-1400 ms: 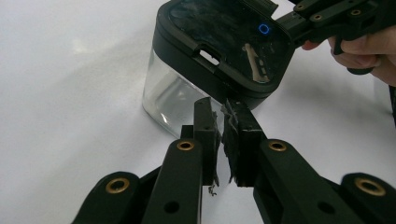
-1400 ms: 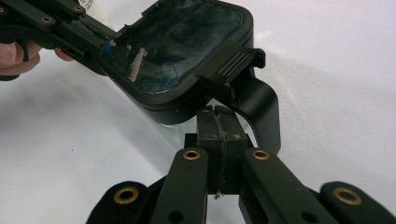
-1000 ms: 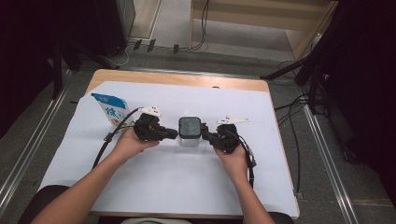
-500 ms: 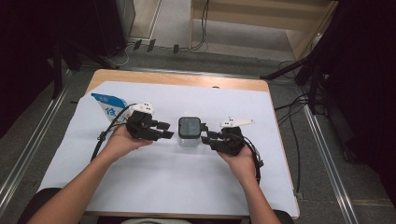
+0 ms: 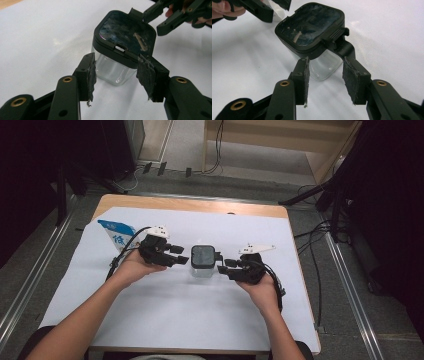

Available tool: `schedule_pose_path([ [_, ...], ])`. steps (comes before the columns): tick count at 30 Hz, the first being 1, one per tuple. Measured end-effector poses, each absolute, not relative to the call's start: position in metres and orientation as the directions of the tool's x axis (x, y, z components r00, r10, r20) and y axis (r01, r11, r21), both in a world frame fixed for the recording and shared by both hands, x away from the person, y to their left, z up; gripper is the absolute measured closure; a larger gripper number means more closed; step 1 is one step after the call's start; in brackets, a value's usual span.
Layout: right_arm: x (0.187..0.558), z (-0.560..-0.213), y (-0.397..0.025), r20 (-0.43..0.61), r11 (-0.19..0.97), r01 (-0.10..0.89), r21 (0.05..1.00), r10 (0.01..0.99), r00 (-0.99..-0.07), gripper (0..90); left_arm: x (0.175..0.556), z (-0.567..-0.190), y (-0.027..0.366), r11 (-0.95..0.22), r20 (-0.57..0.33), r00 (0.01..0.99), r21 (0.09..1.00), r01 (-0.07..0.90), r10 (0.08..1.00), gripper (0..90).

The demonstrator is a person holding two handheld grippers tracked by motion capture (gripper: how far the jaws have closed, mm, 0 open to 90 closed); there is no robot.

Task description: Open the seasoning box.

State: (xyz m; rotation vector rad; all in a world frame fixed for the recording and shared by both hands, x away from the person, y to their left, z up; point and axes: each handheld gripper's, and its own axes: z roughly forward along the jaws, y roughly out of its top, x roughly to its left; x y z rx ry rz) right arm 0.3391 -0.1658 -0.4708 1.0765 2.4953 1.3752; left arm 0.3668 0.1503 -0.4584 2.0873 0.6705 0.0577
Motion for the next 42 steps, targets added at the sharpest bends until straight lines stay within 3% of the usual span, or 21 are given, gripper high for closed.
schedule_pose_path([
  [5,0.343,-0.471,-0.168,0.249,0.346,0.544,0.764,0.62,-0.744,58.2,0.371,-0.459,0.149,-0.443,-0.244,0.861,0.775,0.45,0.447,34.2],
  [8,0.345,-0.471,-0.169,0.252,0.346,0.542,0.766,0.614,-0.748,58.2,0.375,-0.462,0.145,-0.449,-0.269,0.858,0.761,0.468,0.437,12.2],
  [11,0.345,-0.471,-0.166,0.253,0.354,0.546,0.759,0.612,-0.749,58.2,0.376,-0.465,0.139,-0.503,-0.225,0.886,0.754,0.422,0.406,0.1],
  [24,0.35,-0.475,-0.167,0.274,0.351,0.564,0.747,0.611,-0.743,58.4,0.385,-0.481,0.128,-0.513,-0.209,0.904,0.766,0.388,0.372,0.1],
  [30,0.35,-0.475,-0.166,0.276,0.349,0.566,0.747,0.612,-0.742,58.6,0.389,-0.47,0.121,-0.546,-0.18,0.925,0.763,0.346,0.335,0.1],
  [42,0.352,-0.476,-0.169,0.288,0.337,0.576,0.744,0.617,-0.733,58.6,0.397,-0.487,0.113,-0.544,-0.198,0.917,0.754,0.369,0.347,0.2],
])
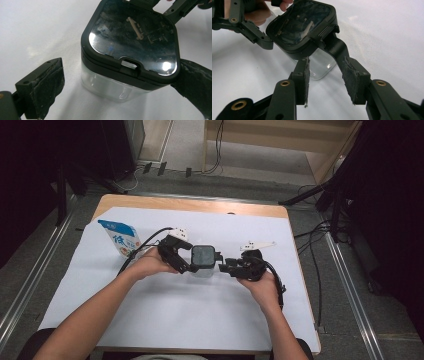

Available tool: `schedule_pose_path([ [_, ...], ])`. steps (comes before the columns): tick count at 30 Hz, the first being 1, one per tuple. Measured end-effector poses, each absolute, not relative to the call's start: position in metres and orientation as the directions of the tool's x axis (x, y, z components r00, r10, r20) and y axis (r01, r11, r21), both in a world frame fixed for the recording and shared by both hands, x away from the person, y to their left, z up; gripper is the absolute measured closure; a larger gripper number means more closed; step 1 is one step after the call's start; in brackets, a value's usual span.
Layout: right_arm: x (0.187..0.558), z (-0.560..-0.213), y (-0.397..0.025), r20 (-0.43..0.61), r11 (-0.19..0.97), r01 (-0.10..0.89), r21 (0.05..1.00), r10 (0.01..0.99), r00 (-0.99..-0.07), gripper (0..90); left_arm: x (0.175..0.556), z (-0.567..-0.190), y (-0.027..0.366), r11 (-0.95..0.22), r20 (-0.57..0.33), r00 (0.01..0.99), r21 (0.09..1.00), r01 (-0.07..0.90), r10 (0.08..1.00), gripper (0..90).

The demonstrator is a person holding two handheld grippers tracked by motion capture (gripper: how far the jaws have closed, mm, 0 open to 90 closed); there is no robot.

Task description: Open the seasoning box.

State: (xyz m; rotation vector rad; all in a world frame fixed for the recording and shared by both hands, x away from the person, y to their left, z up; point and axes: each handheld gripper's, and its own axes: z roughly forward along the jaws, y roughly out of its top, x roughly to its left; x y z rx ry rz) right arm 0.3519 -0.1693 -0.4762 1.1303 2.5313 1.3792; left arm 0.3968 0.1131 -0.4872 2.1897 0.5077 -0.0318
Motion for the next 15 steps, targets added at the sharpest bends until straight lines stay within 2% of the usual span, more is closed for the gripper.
schedule_pose_path([
  [12,0.3529,-0.4775,-0.1688,0.294,0.337,0.582,0.74,0.616,-0.731,58.7,0.3956,-0.4925,0.1042,-0.544,-0.181,0.929,0.768,0.339,0.323,0.8],
  [15,0.3531,-0.4775,-0.1691,0.294,0.334,0.582,0.742,0.618,-0.729,58.7,0.3952,-0.4916,0.1047,-0.532,-0.177,0.927,0.777,0.337,0.33,4.8],
])
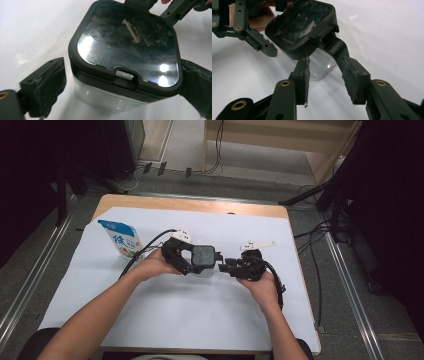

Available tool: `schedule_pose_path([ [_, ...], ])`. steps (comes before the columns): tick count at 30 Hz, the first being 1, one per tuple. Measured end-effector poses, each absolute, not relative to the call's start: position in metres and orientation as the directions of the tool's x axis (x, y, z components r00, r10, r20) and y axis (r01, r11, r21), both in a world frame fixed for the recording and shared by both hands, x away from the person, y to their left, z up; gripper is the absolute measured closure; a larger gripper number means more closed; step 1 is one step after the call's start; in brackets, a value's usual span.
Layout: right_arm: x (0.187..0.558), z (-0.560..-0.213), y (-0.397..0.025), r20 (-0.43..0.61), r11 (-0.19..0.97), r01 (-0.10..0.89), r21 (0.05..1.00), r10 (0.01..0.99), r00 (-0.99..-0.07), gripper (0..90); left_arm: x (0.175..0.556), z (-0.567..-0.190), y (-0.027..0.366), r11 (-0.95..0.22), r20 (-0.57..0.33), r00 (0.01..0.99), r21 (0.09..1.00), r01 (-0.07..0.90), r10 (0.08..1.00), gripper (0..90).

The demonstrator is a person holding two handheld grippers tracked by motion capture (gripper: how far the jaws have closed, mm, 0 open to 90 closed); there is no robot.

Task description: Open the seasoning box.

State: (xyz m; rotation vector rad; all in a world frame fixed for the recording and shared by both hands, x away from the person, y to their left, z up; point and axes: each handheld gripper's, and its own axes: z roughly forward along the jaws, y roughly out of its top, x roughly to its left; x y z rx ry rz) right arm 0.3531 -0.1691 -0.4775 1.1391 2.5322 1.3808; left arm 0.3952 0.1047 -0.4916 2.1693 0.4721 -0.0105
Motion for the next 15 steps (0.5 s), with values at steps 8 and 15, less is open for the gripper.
schedule_pose_path([
  [8,0.353,-0.4761,-0.1707,0.293,0.329,0.577,0.748,0.616,-0.731,59.9,0.3929,-0.4883,0.1041,-0.533,-0.151,0.938,0.79,0.304,0.311,10.9],
  [15,0.3537,-0.4757,-0.1718,0.287,0.328,0.574,0.75,0.621,-0.73,63.2,0.3916,-0.488,0.1044,-0.539,-0.147,0.94,0.788,0.299,0.307,13.5],
])
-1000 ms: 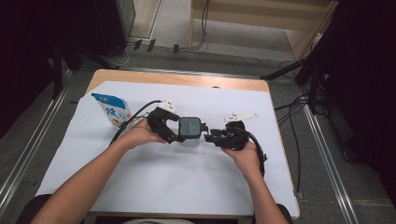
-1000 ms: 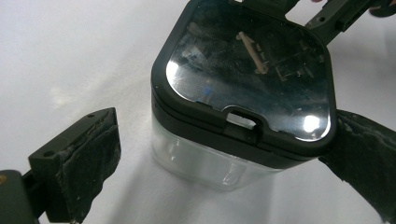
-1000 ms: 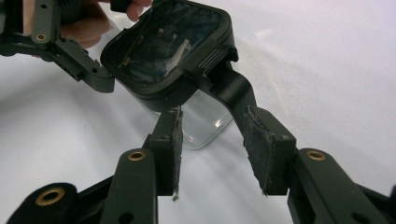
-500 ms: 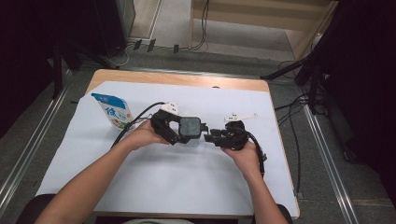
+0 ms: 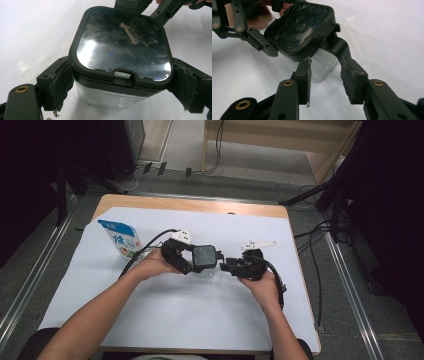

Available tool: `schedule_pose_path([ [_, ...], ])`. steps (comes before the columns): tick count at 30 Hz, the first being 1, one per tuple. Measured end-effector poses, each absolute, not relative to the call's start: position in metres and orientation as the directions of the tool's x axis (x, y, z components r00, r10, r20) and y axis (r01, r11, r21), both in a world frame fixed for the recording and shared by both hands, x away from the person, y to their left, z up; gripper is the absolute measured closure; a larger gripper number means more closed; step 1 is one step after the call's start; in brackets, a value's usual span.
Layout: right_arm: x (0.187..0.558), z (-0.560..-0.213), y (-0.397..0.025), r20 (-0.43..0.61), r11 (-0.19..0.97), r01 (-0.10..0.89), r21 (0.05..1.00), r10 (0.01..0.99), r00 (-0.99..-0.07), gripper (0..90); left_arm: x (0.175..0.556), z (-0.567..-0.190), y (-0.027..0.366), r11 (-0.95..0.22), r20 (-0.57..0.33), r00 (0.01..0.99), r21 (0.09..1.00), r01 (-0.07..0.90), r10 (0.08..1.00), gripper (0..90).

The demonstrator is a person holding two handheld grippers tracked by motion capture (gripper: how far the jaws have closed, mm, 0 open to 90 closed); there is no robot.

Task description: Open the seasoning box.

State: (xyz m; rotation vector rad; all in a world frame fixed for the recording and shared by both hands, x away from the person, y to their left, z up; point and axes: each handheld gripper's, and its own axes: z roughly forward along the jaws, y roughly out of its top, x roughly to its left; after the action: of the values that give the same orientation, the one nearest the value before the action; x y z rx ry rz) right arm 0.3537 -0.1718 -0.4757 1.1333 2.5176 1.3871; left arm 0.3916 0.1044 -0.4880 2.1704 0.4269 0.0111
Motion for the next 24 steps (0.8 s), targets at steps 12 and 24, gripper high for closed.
schedule_pose_path([
  [12,0.3558,-0.4753,-0.1765,0.295,0.328,0.594,0.735,0.634,-0.715,73.9,0.3902,-0.4859,0.1078,-0.551,-0.11,0.95,0.792,0.261,0.292,15.6],
  [24,0.3592,-0.4755,-0.181,0.305,0.322,0.617,0.718,0.652,-0.694,84.2,0.389,-0.4825,0.1099,-0.547,-0.106,0.952,0.798,0.254,0.287,16.1],
])
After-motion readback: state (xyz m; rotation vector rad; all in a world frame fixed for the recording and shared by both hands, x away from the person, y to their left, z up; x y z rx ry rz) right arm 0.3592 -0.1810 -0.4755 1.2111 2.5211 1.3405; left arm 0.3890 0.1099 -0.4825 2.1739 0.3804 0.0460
